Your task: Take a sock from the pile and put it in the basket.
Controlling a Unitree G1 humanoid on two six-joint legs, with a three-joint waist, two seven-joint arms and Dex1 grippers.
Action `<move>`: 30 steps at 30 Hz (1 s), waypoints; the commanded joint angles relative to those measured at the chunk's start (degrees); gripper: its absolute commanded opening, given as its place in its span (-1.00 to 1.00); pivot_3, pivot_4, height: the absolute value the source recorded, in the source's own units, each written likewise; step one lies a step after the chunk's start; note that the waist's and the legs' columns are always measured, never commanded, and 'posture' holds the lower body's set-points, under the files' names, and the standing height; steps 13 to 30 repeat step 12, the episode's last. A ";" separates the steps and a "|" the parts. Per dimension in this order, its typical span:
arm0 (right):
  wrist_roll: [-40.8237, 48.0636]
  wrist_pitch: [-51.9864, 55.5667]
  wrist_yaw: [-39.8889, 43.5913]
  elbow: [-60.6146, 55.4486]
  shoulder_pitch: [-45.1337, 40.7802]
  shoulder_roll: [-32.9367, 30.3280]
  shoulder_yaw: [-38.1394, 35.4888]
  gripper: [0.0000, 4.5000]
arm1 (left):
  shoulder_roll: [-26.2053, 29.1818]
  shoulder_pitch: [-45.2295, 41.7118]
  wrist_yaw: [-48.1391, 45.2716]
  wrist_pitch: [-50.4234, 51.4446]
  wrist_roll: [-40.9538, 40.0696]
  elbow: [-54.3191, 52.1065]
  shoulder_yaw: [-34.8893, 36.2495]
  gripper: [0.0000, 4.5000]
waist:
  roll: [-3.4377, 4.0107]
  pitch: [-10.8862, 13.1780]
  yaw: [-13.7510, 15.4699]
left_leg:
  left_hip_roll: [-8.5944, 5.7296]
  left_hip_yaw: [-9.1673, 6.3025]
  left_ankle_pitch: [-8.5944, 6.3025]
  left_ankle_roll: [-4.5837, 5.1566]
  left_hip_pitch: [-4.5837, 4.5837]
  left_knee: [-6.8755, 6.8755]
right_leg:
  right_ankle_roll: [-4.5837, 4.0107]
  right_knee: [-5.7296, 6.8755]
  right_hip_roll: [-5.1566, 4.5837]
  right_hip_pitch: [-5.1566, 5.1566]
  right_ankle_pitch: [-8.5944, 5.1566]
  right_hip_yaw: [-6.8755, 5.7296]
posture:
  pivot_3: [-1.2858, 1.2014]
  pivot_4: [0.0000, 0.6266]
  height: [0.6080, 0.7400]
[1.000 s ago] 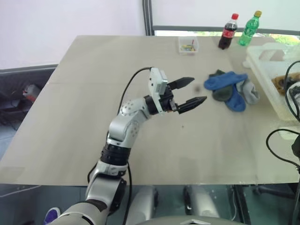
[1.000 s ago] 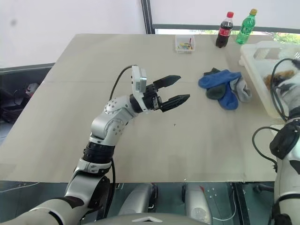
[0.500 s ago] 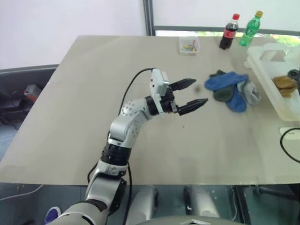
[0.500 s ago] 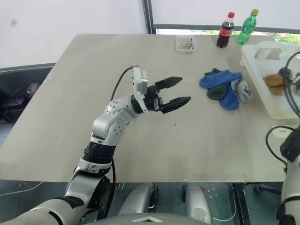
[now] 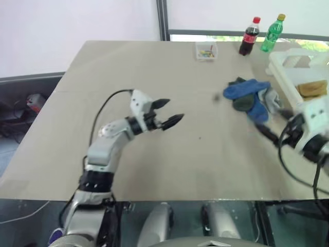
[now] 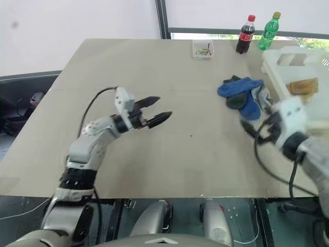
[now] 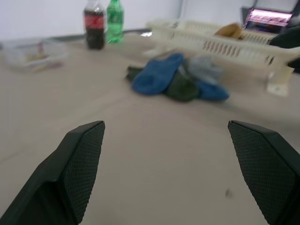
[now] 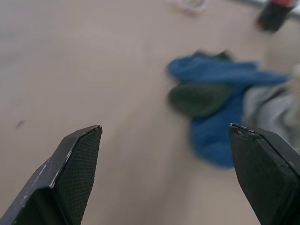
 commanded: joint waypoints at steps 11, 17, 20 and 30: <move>-4.53 -11.46 5.16 -3.45 12.29 2.16 -2.55 0.98 | 9.46 16.42 -0.84 1.64 -3.34 -11.88 10.63 1.00 | -0.04 -0.01 0.37 | 0.02 -0.05 -0.01 -0.01 0.01 0.00 | -0.02 -0.05 -0.13 0.02 -0.01 -0.09 | 0.03 -0.52 1.00; -4.75 -11.77 5.33 -3.37 12.37 2.16 -2.53 0.98 | 9.68 16.71 -0.96 1.72 -3.60 -11.92 10.81 1.00 | -0.04 -0.01 0.37 | 0.01 -0.04 0.00 -0.01 0.01 0.00 | -0.02 -0.04 -0.14 0.02 -0.01 -0.09 | 0.03 -0.52 1.00; -4.75 -11.77 5.33 -3.37 12.37 2.16 -2.53 0.98 | 9.68 16.71 -0.96 1.72 -3.60 -11.92 10.81 1.00 | -0.04 -0.01 0.37 | 0.01 -0.04 0.00 -0.01 0.01 0.00 | -0.02 -0.04 -0.14 0.02 -0.01 -0.09 | 0.03 -0.52 1.00; -4.75 -11.77 5.33 -3.37 12.37 2.16 -2.53 0.98 | 9.68 16.71 -0.96 1.72 -3.60 -11.92 10.81 1.00 | -0.04 -0.01 0.37 | 0.01 -0.04 0.00 -0.01 0.01 0.00 | -0.02 -0.04 -0.14 0.02 -0.01 -0.09 | 0.03 -0.52 1.00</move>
